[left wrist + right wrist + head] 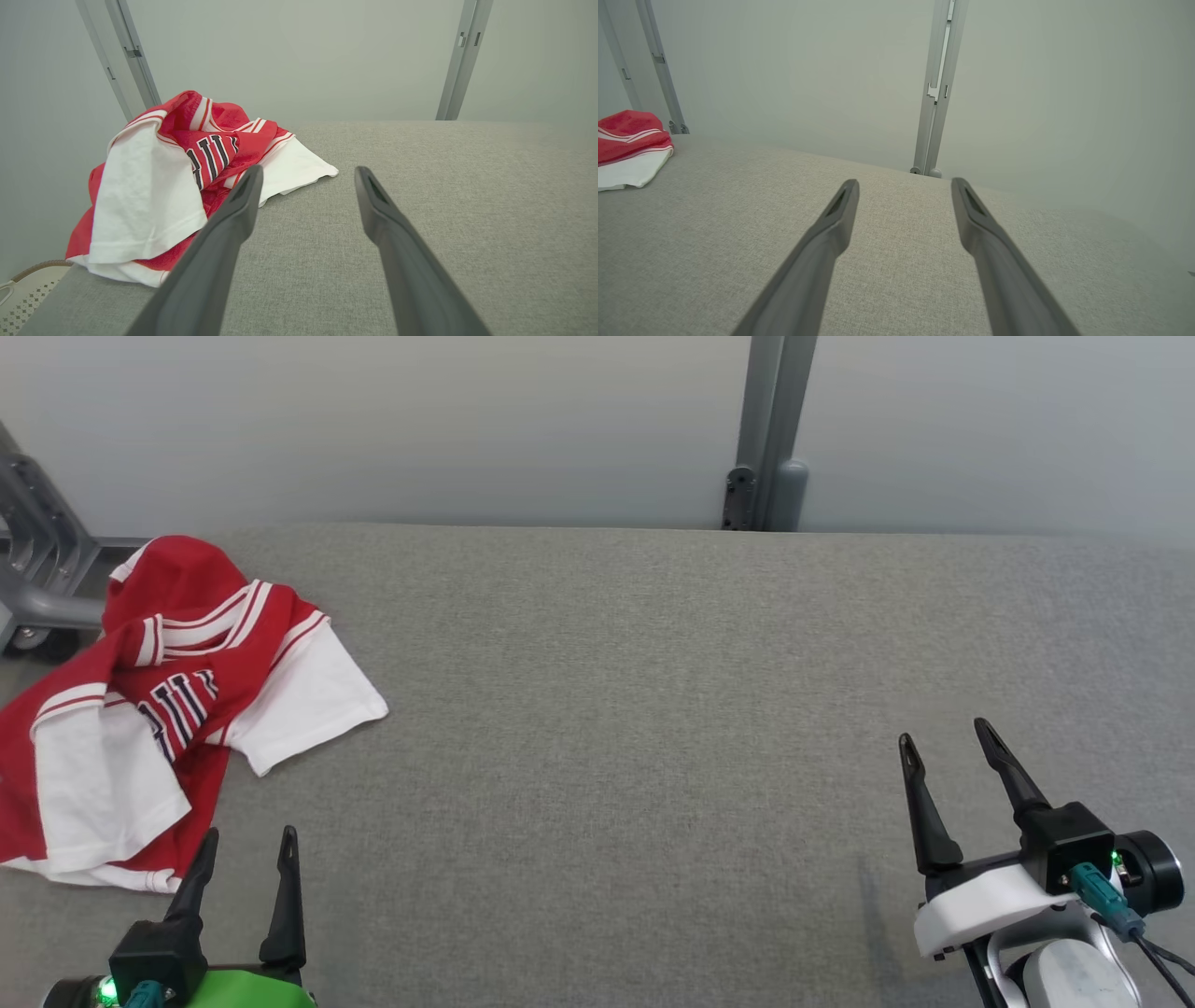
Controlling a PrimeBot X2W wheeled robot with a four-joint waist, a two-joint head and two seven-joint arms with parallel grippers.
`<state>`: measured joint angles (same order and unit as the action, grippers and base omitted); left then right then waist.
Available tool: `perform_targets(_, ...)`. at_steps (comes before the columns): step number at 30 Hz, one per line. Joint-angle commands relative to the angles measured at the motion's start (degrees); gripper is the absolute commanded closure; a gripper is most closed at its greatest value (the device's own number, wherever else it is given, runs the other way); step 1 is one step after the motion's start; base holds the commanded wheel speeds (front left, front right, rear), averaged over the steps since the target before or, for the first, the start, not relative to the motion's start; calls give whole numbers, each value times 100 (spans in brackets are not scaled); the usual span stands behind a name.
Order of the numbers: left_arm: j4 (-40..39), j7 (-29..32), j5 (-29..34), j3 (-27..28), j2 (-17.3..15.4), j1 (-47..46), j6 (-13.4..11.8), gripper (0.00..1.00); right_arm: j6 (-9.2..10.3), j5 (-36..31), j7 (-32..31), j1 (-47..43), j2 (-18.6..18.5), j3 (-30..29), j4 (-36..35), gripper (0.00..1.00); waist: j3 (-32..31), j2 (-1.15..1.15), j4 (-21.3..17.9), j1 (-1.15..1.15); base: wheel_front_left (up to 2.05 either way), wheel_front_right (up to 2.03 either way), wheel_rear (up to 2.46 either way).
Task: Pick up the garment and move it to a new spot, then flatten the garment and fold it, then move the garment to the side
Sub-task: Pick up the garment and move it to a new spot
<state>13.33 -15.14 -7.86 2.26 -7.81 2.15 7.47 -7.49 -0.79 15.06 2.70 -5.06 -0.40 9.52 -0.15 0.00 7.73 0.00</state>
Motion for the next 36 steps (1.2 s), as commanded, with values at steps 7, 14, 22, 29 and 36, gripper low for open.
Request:
perform_targets(7,-39,0,-29,96,-30,131,2,0,0,49,18,80,25,93,45,0,-35,0,575,0,0,0,0)
perform_targets(14,299,2,-197,187,-204,-272,2,0,0,76,18,153,22,115,29,0,270,0,652,0,0,0,0)
perform_targets(22,1096,1011,-730,-157,-1067,-2026,-1,0,0,-43,18,810,-171,225,-16,0,1542,0,666,0,0,0,0)
perform_targets(29,1574,2231,-1482,-642,-1972,-3372,-2,0,0,-132,18,1522,-202,571,114,0,2548,0,490,0,0,0,0)
perform_targets(36,2379,2856,-2058,-1194,-2642,-4164,-3,0,0,-106,18,1920,-153,872,169,0,3044,0,137,0,0,0,0)
